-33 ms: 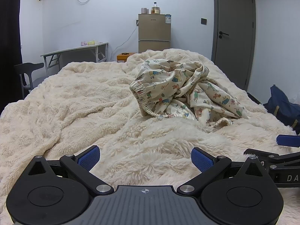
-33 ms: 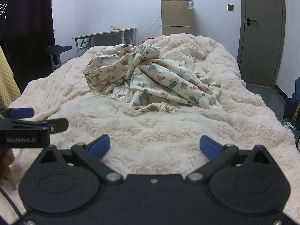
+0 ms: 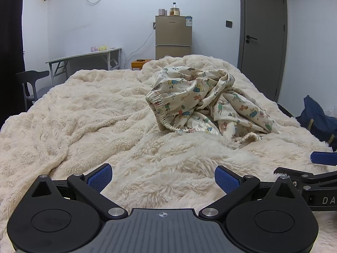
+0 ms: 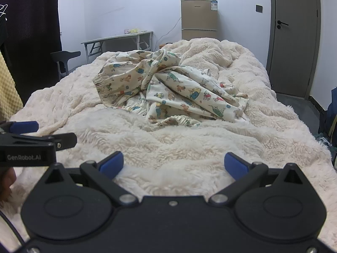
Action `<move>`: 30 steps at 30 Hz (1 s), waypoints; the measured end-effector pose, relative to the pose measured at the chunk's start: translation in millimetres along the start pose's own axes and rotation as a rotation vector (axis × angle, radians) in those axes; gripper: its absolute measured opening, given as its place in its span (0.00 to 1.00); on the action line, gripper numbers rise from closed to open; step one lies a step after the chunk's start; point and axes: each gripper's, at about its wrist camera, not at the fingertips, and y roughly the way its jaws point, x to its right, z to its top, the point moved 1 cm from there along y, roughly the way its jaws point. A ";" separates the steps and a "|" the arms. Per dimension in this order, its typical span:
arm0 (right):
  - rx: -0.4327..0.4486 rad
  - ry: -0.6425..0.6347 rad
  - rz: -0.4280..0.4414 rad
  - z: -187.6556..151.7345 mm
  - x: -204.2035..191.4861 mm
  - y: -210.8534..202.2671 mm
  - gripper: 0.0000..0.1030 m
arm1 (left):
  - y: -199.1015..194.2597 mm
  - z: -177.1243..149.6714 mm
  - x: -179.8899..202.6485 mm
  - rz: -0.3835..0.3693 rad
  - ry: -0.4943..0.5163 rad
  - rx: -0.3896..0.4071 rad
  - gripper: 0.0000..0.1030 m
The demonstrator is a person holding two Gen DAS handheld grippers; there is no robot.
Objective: Fold clothes
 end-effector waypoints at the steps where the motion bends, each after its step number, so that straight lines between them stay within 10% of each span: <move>1: -0.001 -0.001 -0.001 0.0 0.1 0.2 1.00 | 0.0 0.0 0.8 0.000 0.001 0.000 1.00; 30: 0.004 -0.015 0.002 -1.1 -2.9 0.2 1.00 | -3.8 0.3 1.4 0.007 0.005 0.014 1.00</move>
